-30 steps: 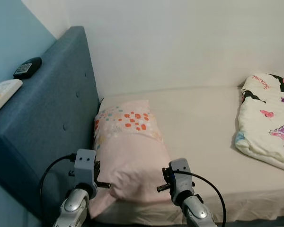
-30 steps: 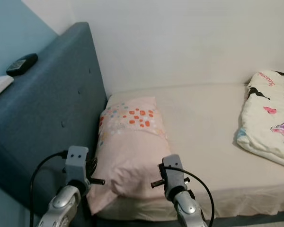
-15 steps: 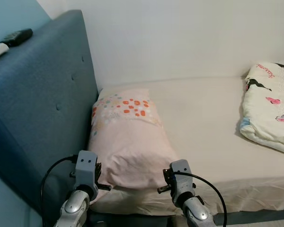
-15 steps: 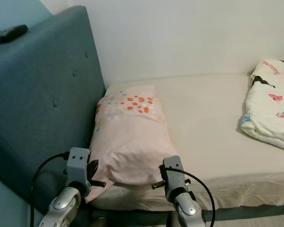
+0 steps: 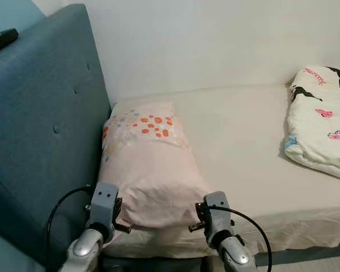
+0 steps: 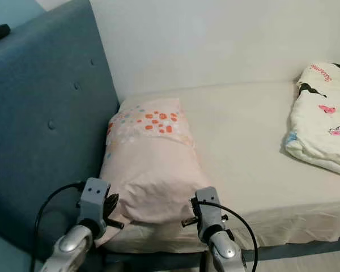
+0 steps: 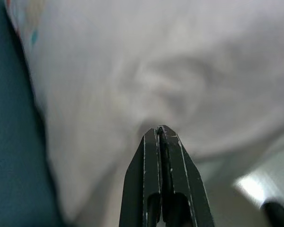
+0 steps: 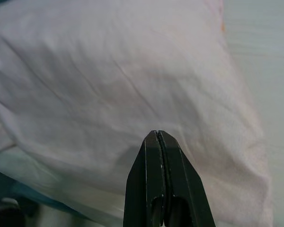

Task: Clean up the room

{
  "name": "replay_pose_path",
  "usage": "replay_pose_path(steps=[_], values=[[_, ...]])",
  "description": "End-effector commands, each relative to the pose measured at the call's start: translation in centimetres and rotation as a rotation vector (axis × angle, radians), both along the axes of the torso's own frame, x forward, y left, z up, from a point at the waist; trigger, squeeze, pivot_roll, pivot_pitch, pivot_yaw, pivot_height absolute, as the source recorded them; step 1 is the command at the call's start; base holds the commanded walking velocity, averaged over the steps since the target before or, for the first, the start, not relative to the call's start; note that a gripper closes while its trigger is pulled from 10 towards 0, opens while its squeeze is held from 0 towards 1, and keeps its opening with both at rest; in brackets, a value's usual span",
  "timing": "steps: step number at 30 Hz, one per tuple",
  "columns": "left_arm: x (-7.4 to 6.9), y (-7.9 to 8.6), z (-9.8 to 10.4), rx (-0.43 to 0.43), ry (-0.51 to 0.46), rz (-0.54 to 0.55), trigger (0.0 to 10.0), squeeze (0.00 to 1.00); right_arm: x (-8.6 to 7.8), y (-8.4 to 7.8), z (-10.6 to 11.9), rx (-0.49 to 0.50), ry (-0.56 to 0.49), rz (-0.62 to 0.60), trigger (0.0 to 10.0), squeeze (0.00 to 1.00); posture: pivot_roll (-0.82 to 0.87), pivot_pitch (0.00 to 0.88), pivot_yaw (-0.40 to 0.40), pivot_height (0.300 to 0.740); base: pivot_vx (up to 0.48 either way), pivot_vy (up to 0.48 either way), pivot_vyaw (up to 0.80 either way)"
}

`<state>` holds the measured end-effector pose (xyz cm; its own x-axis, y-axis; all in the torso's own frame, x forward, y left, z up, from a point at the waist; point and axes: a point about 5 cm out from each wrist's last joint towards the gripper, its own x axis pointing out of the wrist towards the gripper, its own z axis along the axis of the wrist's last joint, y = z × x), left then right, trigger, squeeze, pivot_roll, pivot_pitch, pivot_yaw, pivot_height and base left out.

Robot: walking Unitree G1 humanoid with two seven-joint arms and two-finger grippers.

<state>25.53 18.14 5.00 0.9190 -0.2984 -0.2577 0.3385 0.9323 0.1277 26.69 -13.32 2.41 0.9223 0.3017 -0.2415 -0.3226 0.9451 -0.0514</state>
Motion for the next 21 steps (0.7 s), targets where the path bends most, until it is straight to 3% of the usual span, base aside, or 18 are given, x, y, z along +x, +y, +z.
replay_pose_path(steps=[1,3,7,8,9,10,12,15,16,17,18,19,20,21], values=[[-0.8,0.8,0.0,0.015,0.014,-0.071,10.0,0.0,0.0,0.0,0.3,0.008,0.0,0.017,10.0,0.0,-0.02,0.135,-0.005,0.578,0.0,0.0,0.0],[-1.3,1.4,0.6,0.025,-0.002,-0.136,10.0,0.0,0.2,-0.1,0.7,-0.005,-0.016,0.043,10.0,0.0,-0.02,0.159,-0.014,0.578,0.0,0.0,0.0],[-3.3,1.5,2.2,0.083,-0.019,-0.396,10.0,0.0,0.6,-0.1,2.0,-0.072,-0.048,0.149,10.0,0.0,-0.01,0.209,-0.038,0.578,0.0,0.0,0.0],[-3.3,1.5,2.2,0.083,-0.019,-0.396,10.0,0.0,0.6,-0.1,2.0,-0.072,-0.048,0.149,10.0,0.0,-0.01,0.209,-0.038,0.578,0.0,0.0,0.0],[-3.8,0.8,2.5,0.098,-0.018,-0.482,10.0,0.0,0.6,0.0,2.3,-0.137,-0.062,0.218,10.0,0.0,-0.01,0.256,-0.057,0.578,0.0,0.0,0.0],[-3.8,0.8,2.5,0.098,-0.018,-0.482,10.0,0.0,0.6,0.0,2.3,-0.137,-0.062,0.218,10.0,0.0,-0.01,0.256,-0.057,0.578,0.0,0.0,0.0],[-4.4,-0.5,3.0,0.105,-0.016,-0.589,10.0,0.0,0.6,0.2,2.7,-0.228,-0.079,0.318,10.0,0.0,-0.01,0.28,-0.062,0.578,0.0,0.0,0.0],[-4.6,-1.2,3.2,0.105,-0.014,-0.638,10.0,0.0,0.6,0.4,3.1,-0.266,-0.094,0.363,10.0,0.0,-0.02,0.308,-0.067,0.578,0.0,0.0,0.0],[-4.7,-1.8,3.2,0.103,-0.012,-0.673,10.0,0.0,1.0,0.6,3.5,-0.279,-0.109,0.391,7.1,0.0,-0.02,0.326,-0.068,0.578,0.0,0.0,0.0],[-4.7,-1.8,3.2,0.103,-0.012,-0.673,10.0,0.0,1.0,0.6,3.5,-0.279,-0.109,0.391,7.1,0.0,-0.02,0.326,-0.068,0.578,0.0,0.0,0.0],[-4.6,-2.4,3.1,0.096,-0.012,-0.693,9.1,0.0,1.4,0.8,4.0,-0.28,-0.129,0.419,3.1,0.0,-0.03,0.344,-0.071,0.578,0.0,0.0,0.0],[-4.6,-2.4,3.1,0.096,-0.012,-0.693,9.1,0.0,1.4,0.8,4.0,-0.28,-0.129,0.419,3.1,0.0,-0.03,0.344,-0.071,0.578,0.0,0.0,0.0],[-4.6,-2.7,3.2,0.091,-0.012,-0.706,1.3,0.0,1.7,1.0,4.4,-0.276,-0.142,0.434,0.0,0.0,-0.03,0.347,-0.073,0.578,0.0,0.0,0.0],[-4.2,-3.0,3.4,0.089,-0.023,-0.705,0.0,0.0,2.2,1.1,4.9,-0.288,-0.158,0.453,0.0,0.0,-0.04,0.371,-0.076,0.578,0.0,0.0,0.0]])
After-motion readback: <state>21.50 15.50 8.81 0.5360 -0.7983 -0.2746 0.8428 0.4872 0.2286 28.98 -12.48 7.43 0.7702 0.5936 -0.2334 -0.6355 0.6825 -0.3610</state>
